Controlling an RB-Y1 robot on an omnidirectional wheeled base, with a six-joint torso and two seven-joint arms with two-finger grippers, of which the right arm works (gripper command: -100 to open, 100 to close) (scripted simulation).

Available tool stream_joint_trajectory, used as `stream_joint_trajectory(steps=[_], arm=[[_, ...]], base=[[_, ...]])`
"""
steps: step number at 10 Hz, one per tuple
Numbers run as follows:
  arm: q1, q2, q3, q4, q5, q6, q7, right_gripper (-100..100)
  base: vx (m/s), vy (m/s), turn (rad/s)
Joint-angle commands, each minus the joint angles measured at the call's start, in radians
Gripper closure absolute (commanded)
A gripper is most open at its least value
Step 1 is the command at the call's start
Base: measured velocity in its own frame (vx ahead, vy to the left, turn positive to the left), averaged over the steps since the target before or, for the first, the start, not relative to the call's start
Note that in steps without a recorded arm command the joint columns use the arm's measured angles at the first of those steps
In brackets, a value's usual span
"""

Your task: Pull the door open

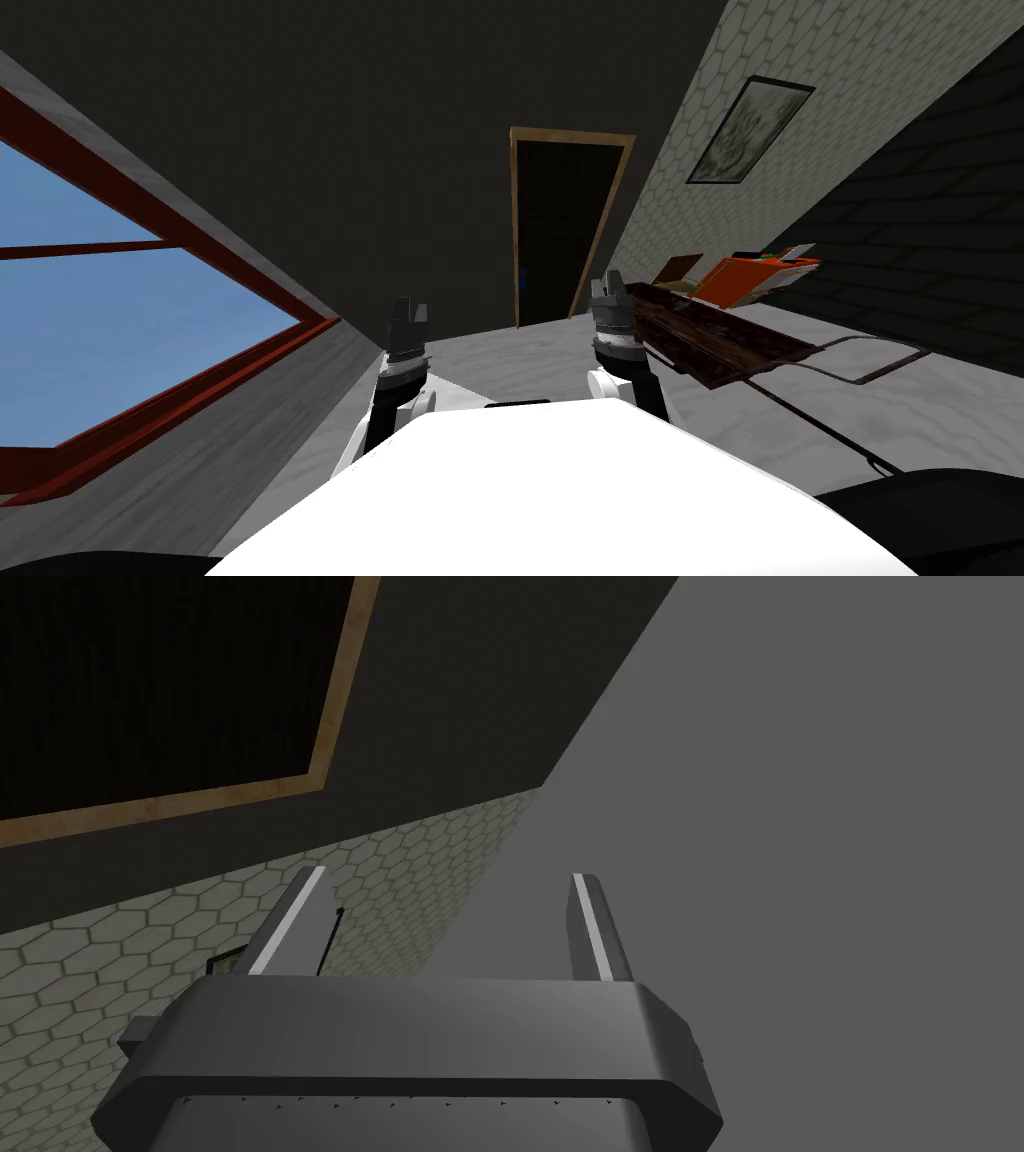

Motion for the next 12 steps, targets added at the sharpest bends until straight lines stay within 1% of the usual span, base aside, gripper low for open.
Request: stream_joint_trajectory(steps=[1,4,5,6,10,11,12], arm=[[-0.013,-0.011,0.0,0.03,0.015,0.001,0.017,-100],[-0.041,-0.032,-0.002,0.093,0.048,0.004,0.053,-100],[-0.046,-0.036,-0.002,0.106,0.054,0.004,0.061,-100],[-0.059,-0.044,-0.002,0.135,0.069,0.005,0.078,-100],[-0.088,-0.061,-0.003,0.201,0.103,0.008,0.116,-100],[-0.104,-0.07,-0.004,0.239,0.122,0.01,0.137,-100],[-0.112,-0.074,-0.004,0.257,0.131,0.01,0.147,-100]], base=[[0.065,-0.008,-0.031],[0.136,0.025,-0.031],[0.142,0.026,-0.025],[0.14,0.009,-0.035],[0.102,0.016,-0.024],[0.123,0.019,-0.039],[0.13,0.043,-0.04]])
